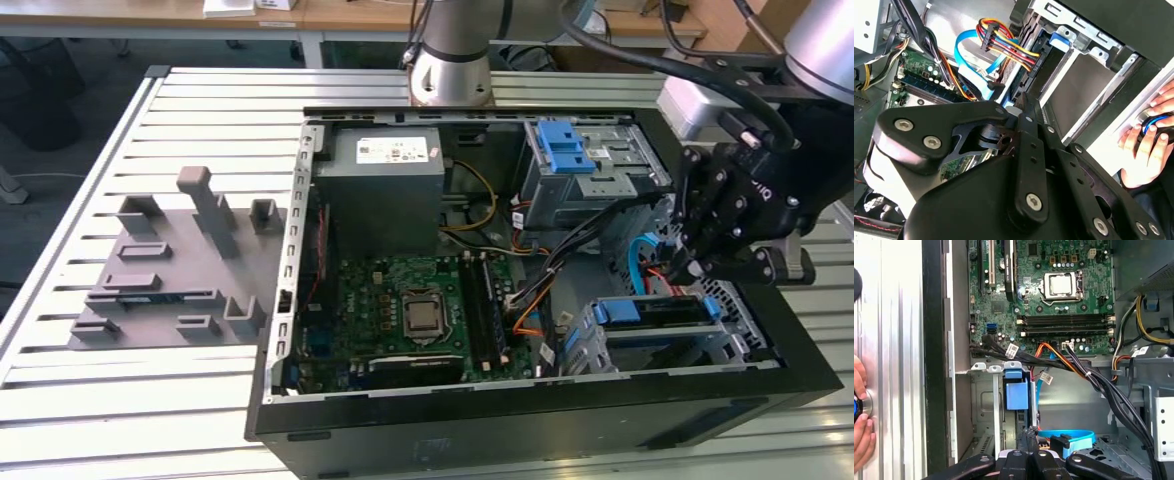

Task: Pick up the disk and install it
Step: 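Insert the second disk wire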

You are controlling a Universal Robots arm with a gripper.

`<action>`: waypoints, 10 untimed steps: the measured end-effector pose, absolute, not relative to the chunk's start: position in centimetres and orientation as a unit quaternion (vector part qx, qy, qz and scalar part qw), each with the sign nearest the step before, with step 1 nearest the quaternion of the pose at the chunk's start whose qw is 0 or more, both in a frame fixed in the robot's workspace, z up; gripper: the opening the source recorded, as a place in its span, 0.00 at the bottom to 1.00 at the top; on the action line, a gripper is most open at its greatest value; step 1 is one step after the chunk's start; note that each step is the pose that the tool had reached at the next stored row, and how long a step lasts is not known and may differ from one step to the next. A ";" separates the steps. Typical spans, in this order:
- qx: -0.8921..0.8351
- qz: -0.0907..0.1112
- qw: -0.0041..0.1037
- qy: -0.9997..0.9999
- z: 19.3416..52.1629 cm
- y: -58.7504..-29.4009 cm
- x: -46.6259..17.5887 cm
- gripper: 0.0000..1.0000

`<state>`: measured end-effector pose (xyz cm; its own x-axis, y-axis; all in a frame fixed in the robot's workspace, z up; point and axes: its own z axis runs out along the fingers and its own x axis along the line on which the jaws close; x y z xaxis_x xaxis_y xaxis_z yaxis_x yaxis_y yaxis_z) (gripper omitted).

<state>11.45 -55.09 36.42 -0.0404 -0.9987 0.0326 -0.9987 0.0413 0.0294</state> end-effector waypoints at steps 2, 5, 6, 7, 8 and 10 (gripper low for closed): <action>0.692 0.001 0.022 -0.721 36.4 -55.1 11.2 0.11; 0.692 0.001 0.021 -0.721 36.5 -55.1 11.0 0.11; 0.692 0.001 0.021 -0.721 36.6 -55.1 10.9 0.11; 0.692 0.001 0.021 -0.721 36.6 -55.1 10.9 0.11; 0.692 0.002 0.021 -0.721 36.7 -55.1 10.9 0.11; 0.692 0.001 0.021 -0.721 36.8 -55.0 10.9 0.11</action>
<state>10.89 -55.00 36.85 -0.0404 -0.9986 0.0327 -0.9988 0.0413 0.0273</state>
